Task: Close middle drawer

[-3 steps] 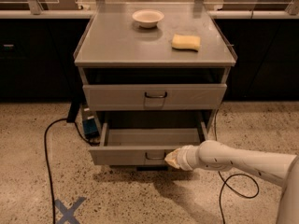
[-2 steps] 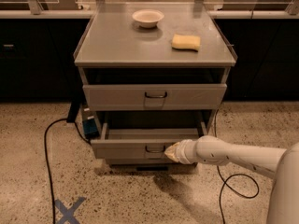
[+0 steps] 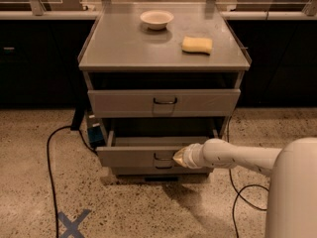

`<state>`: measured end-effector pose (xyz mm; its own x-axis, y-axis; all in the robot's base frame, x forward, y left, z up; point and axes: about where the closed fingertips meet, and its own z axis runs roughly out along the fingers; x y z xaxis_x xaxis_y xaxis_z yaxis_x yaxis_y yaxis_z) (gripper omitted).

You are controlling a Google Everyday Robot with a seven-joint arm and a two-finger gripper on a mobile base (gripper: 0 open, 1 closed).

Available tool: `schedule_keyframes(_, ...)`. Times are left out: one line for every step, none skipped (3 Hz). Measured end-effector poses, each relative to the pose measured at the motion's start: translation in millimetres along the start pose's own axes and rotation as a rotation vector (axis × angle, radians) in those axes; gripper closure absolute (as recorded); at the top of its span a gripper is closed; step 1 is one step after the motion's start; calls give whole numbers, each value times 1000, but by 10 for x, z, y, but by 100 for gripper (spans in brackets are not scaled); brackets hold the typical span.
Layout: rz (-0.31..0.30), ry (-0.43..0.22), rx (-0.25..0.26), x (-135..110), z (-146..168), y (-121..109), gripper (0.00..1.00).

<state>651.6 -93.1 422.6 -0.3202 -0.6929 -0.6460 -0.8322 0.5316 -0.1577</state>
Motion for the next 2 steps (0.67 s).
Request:
schedule_keyframes(0, 0, 0, 0, 0, 0, 100)
schedule_keyframes(-42, 17, 61, -55, 12, -106, 100)
